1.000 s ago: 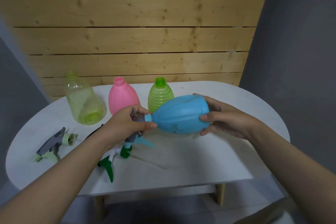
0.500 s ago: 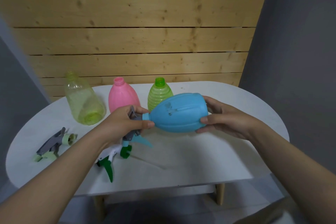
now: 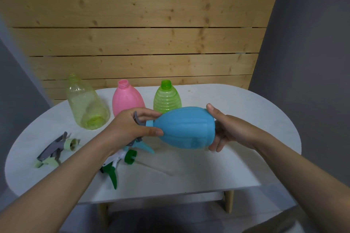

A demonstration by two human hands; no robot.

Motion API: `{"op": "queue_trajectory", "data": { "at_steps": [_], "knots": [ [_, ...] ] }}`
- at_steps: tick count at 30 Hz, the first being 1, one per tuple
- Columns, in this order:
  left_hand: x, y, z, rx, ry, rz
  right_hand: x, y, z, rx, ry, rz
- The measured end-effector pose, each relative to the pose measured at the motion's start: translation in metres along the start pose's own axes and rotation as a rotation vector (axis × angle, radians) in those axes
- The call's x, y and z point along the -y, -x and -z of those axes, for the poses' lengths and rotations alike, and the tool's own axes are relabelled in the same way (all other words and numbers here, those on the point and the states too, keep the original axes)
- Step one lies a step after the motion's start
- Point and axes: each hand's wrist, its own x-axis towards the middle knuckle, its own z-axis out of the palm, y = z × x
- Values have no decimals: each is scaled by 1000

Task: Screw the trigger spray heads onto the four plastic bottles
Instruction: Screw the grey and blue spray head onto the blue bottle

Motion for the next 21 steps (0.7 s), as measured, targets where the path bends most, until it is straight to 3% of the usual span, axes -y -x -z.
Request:
{"op": "queue_trajectory", "data": {
  "at_steps": [9,16,21],
  "knots": [
    [4,-10,7,-93,156,78,-1,-2,4,38,-338,213],
    [1,-2,5,31,-12,30,6,1,1,-59,-161,167],
    [3,-5,7,27,-8,50,5,0,-1,-38,-111,110]
  ]
}}
